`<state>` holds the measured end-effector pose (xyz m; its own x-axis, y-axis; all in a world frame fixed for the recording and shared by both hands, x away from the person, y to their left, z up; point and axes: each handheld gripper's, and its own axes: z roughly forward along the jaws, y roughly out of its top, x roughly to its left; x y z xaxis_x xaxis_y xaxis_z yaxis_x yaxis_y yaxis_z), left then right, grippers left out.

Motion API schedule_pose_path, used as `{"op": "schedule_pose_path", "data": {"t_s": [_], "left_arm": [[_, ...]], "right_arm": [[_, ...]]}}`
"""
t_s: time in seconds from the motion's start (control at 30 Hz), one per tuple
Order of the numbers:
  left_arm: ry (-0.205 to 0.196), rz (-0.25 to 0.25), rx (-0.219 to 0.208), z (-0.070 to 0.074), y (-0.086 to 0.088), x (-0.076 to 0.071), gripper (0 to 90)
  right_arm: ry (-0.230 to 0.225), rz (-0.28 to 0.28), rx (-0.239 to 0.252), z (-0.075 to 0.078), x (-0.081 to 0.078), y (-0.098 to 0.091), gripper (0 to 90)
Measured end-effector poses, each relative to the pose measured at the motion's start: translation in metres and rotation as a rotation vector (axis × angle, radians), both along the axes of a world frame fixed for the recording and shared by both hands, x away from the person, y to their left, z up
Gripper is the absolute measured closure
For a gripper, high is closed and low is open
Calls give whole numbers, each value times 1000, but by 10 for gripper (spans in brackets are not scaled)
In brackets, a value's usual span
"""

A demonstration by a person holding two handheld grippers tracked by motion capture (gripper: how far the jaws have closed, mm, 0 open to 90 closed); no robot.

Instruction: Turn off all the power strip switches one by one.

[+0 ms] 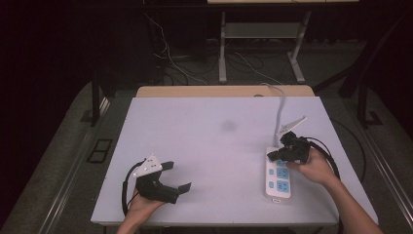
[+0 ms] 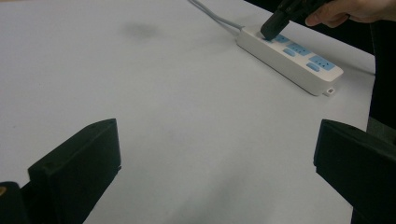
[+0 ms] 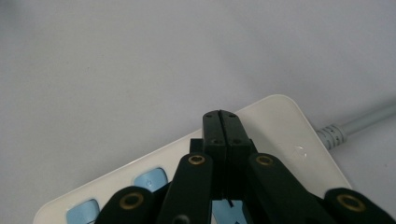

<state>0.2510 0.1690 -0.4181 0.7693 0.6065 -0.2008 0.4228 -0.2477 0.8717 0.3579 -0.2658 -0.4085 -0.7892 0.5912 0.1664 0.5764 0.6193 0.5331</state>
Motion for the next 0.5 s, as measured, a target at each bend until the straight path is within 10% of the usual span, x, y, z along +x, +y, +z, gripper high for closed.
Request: {"op": "schedule_pose_path", "data": {"t_s": [0.5], "left_arm": [[-2,2,-1,1,-1,-1,0]], "right_arm": [[-38,-29,8,-3,-5,0,900]]}}
